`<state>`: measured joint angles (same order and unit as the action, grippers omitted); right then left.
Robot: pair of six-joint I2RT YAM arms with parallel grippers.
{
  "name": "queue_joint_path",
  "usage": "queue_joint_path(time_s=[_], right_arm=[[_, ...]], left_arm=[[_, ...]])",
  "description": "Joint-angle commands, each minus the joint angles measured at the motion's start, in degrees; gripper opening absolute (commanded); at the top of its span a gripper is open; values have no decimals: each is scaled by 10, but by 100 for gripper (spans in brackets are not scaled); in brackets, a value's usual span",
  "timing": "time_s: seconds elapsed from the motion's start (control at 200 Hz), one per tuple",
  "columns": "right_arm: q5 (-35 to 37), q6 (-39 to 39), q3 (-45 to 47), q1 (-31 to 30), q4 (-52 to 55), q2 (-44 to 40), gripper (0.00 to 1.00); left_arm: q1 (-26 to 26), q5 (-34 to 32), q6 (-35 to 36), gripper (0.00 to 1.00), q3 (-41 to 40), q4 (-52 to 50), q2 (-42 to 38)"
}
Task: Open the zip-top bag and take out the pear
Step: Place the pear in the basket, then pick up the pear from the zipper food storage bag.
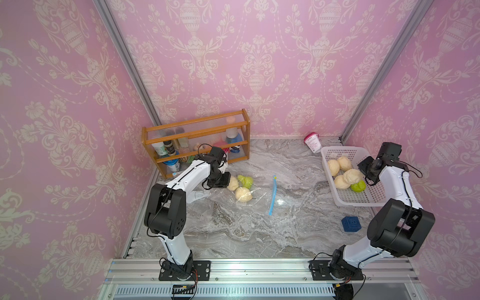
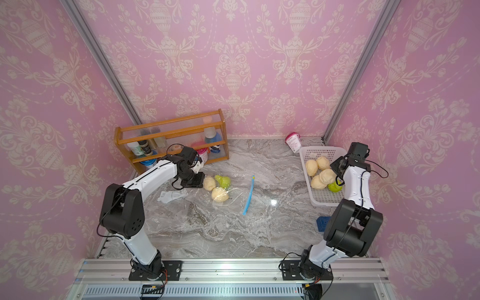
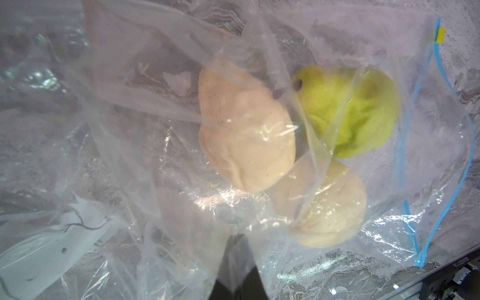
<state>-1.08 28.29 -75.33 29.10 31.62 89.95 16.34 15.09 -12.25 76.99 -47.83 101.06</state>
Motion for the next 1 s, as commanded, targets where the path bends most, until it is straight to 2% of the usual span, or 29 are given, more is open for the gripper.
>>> queue_joint_path(time_s=[0.0, 0.085, 0.16, 0.24, 0.295, 0.365, 0.435, 0.565, 0.645, 0.996], right_arm=[[-8, -34, -14, -27, 25, -37, 38], [-1, -57, -12, -63, 67, -81, 53], [-6, -60, -1, -110, 97, -118, 57], [-17, -53, 21, -184, 113, -148, 57], [-45, -30, 48, -233, 105, -161, 54], [-120, 23, 116, -277, 53, -167, 45], [-158, 76, 169, -316, -3, -163, 36], [-163, 141, 225, -387, -74, -143, 26], [-171, 172, 245, -411, -105, -122, 17], [-254, 254, 274, -448, -265, 13, 12]], left_arm=[[-3, 11, 18, 0, -6, -3, -4], [-3, 11, 14, 0, -18, 4, -9], [-4, 11, 9, 0, -26, 11, -11], [-3, 20, 2, 0, -32, 19, -10], [-4, 24, -2, 0, -36, 25, -11], [-3, 26, -5, 0, -36, 30, -12], [-3, 26, -5, 0, -34, 29, -12], [-3, 28, -6, 0, -32, 27, -12], [-3, 29, -7, 0, -32, 27, -12], [-3, 29, -7, 0, -35, 22, -15]])
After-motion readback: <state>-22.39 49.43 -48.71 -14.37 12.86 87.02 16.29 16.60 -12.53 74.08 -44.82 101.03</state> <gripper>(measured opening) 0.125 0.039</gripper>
